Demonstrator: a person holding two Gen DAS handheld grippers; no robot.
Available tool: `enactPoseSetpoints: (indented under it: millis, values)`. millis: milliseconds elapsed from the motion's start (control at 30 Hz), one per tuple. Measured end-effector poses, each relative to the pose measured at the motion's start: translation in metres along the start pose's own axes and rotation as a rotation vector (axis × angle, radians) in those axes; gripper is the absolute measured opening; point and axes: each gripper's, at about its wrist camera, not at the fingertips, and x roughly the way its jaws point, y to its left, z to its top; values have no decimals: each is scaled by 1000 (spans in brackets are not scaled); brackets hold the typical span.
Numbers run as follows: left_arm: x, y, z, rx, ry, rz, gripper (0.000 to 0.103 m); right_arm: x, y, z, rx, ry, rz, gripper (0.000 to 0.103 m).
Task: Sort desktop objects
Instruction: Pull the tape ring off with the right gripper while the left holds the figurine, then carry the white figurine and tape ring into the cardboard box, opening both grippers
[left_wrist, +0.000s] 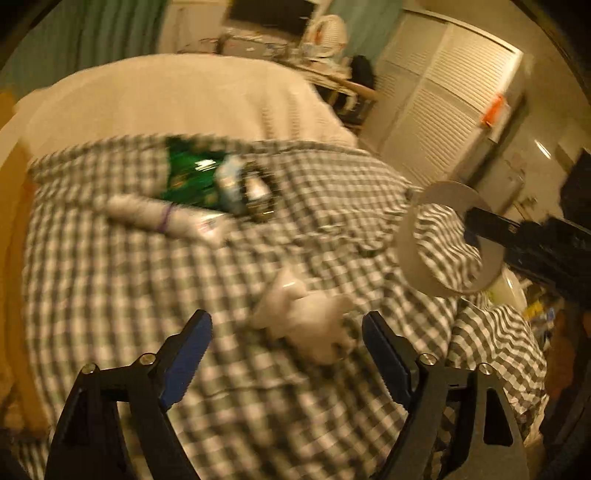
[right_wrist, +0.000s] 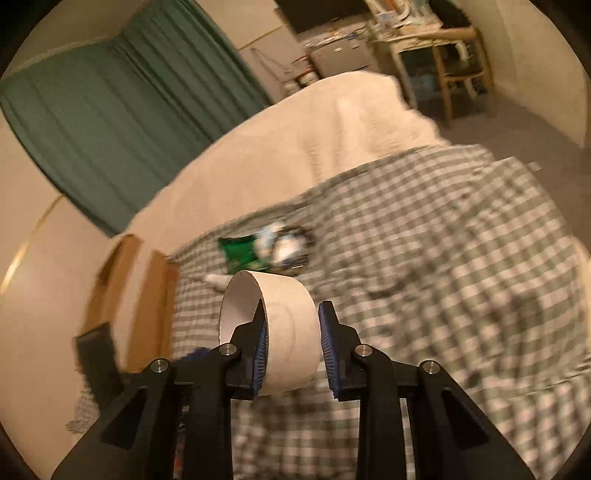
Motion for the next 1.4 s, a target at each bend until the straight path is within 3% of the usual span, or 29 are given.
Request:
enactPoseSetpoints:
  millis: [133, 333, 400, 433, 633, 767, 1033, 1267, 1400]
  values:
    - [18, -12, 5, 57, -12, 19, 98, -3, -19, 6, 31, -11, -41, 25]
    - [56, -15, 10, 91, 53, 63, 98, -6, -26, 9, 20, -10, -63, 25]
    - [61, -19, 6, 126, 54, 125, 89, -3, -25, 8, 16, -1, -62, 25]
    - [63, -19, 5, 142, 61, 146, 76, -2, -25, 8, 13, 1, -62, 25]
    - [47, -17, 4, 126, 50, 192, 76, 4, -16, 4, -27, 20, -79, 25]
    - [12, -13, 7, 78, 10, 243, 76, 3, -5, -1, -67, 19, -99, 25]
    - [-98, 1, 23, 49, -130, 304, 76, -31, 40, -23, -192, -22, -167, 25]
    - [-193, 42, 45, 27, -232, 346, 76, -50, 116, -41, -252, -12, -96, 25]
    - [-236, 83, 56, -9, -270, 439, 76, -56, 182, -36, -325, -30, -31, 25]
